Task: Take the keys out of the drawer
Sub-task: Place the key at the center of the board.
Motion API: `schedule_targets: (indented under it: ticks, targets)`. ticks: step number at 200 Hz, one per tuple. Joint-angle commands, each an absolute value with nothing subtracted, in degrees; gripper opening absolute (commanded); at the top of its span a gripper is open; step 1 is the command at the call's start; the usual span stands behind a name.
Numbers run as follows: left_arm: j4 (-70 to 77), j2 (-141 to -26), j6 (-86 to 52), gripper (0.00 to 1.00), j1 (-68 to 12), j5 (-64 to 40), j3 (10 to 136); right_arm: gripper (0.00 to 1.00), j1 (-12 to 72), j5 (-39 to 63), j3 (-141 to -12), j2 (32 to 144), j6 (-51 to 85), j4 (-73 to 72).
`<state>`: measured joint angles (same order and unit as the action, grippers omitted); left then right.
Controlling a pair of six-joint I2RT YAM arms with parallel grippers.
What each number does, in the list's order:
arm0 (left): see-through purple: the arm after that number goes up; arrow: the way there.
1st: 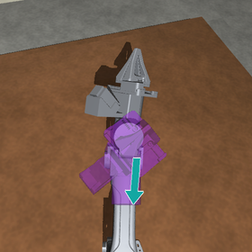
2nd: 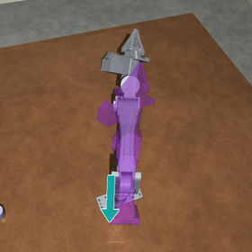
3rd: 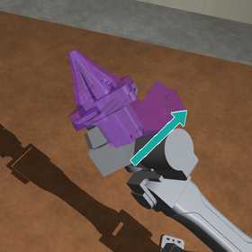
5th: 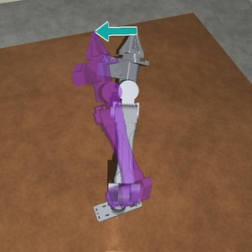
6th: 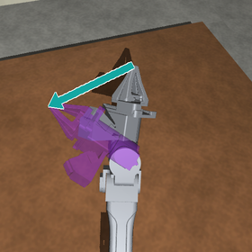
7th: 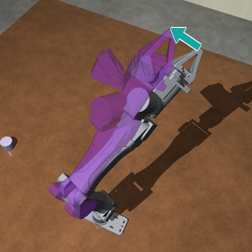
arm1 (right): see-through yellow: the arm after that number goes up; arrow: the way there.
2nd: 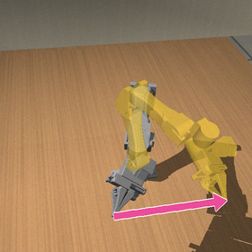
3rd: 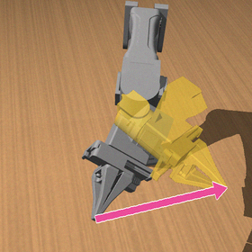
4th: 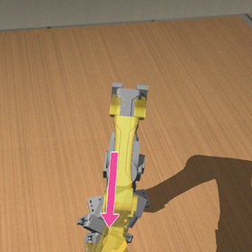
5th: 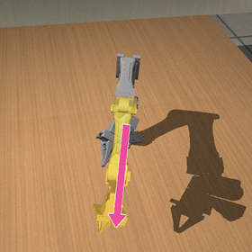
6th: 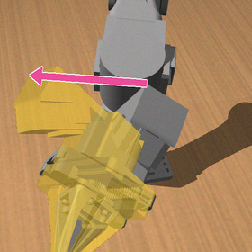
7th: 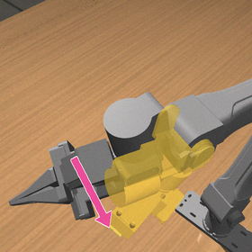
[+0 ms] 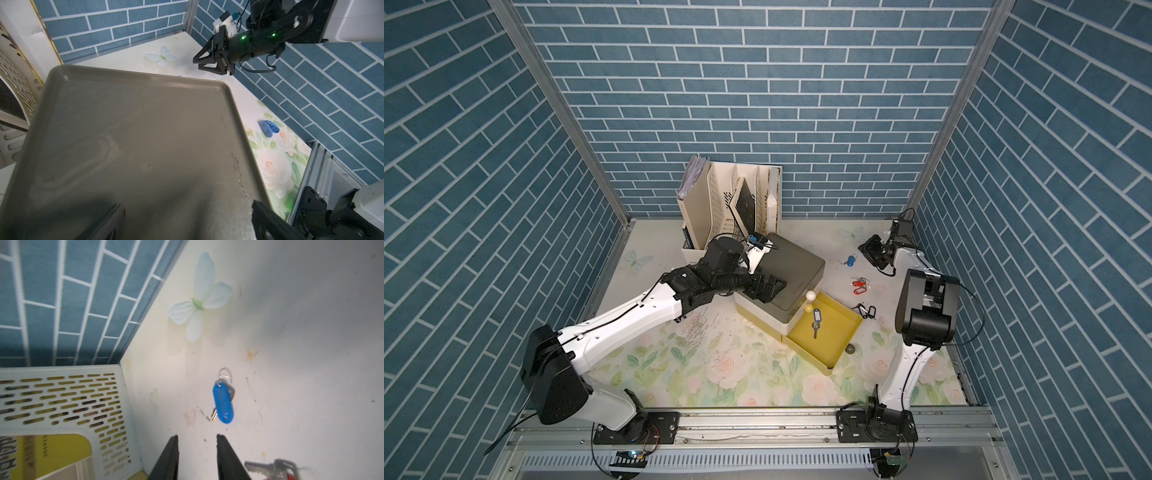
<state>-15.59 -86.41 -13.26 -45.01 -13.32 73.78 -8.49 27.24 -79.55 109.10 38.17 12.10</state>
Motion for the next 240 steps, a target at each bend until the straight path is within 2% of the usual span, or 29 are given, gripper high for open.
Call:
schedule_targets:
  ticks: [1, 43, 86, 132, 156, 181, 240]
  targets:
    - [-13.5, -84.3, -14.2, 1.00, -44.9, -13.8, 73.9, 0.34, -7.9, 27.7, -77.0, 102.0, 32.5, 15.7]
    - [-12.0, -82.8, -16.0, 1.00, -44.9, -14.2, 72.7, 0.35, -4.2, 26.7, -70.8, 91.2, 27.4, 20.8]
    - [-10.3, -80.0, -18.0, 1.00, -44.9, -12.8, 70.4, 0.36, 3.8, 21.1, -66.4, 83.0, 23.2, 27.7]
    - [-9.6, -77.5, -20.2, 1.00, -44.9, -11.4, 67.4, 0.36, 11.0, 14.7, -57.3, 74.6, 24.1, 31.5]
    - [-9.4, -75.9, -20.7, 1.00, -44.9, -10.4, 65.8, 0.37, 12.8, 14.6, -50.6, 69.8, 25.6, 31.2]
    - [-9.9, -75.6, -20.8, 1.00, -45.0, -9.8, 65.0, 0.41, 14.7, 15.6, -45.1, 66.8, 26.9, 29.7]
    - [-10.8, -76.6, -21.2, 1.00, -44.9, -9.7, 65.6, 0.41, 20.5, 15.0, -37.4, 66.1, 31.3, 23.9]
